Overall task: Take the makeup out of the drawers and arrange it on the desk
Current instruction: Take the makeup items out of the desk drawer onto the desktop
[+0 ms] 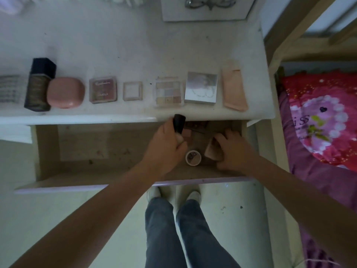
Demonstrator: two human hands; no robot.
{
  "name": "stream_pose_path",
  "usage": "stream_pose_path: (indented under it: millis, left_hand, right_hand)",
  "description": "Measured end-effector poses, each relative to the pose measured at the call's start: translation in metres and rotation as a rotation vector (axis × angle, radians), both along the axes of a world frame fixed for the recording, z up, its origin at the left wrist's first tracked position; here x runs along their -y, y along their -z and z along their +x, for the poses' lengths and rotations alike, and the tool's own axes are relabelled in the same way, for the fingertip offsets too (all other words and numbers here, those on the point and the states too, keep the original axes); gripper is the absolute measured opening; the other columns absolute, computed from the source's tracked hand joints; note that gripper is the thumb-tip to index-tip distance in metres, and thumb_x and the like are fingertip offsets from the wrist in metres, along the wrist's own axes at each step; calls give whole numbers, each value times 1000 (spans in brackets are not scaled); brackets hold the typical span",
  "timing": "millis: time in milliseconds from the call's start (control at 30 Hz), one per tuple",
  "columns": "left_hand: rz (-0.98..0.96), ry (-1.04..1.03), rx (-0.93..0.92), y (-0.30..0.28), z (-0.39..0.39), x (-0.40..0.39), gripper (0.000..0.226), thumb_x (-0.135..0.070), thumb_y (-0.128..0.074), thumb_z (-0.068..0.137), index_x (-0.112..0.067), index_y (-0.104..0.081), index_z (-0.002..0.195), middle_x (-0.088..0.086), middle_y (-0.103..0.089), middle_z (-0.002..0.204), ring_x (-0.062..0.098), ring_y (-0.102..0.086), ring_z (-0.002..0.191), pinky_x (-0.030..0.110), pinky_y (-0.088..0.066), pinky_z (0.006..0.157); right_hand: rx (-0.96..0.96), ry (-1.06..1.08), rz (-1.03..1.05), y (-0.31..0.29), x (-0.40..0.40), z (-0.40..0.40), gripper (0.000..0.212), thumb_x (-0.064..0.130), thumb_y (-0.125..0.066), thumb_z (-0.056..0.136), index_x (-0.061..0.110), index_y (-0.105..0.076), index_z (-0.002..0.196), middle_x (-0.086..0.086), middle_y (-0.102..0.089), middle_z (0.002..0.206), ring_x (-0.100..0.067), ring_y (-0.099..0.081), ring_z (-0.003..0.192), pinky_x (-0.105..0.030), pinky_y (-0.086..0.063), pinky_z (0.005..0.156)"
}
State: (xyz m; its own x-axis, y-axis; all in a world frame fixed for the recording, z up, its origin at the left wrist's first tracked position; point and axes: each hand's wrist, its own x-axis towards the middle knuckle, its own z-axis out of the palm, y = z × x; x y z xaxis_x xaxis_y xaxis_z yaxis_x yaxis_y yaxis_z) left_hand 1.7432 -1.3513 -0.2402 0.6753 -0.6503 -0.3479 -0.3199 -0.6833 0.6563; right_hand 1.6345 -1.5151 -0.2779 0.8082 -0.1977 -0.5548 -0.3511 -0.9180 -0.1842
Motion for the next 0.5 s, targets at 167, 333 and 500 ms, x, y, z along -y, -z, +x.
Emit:
stream_pose_path:
  millis: [167, 333, 500]
  left_hand:
    - [-51, -121, -171, -51, 28, 62, 40, -17, -49, 86, -8, -41, 124, 12, -50, 112, 21, -50, 90, 27, -43, 66]
    - [-48, -171, -99, -70, 72, 124, 58, -12, -53, 84, -5, -28, 136, 20, -41, 130, 35, -47, 117, 40, -44, 93]
    - [131, -115, 43, -52, 114, 175, 67, -10, -49, 87, -9, -15, 144, 17, -26, 141, 35, -32, 126, 40, -33, 103]
  right_hand:
    - [176, -21, 120, -74, 30, -12, 85, 36, -76, 61, 13, -37, 134, -10, -40, 132, -27, -41, 118, -32, -38, 95]
    - [476, 28, -35, -108, 91, 36, 71, 29, -67, 39, -5, -60, 101, -27, -59, 104, -41, -60, 88, -38, -48, 76]
    - [403, 50, -99, -91, 155, 118, 68, 12, -73, 50, -3, -51, 113, -21, -48, 119, -37, -48, 107, -35, -39, 80]
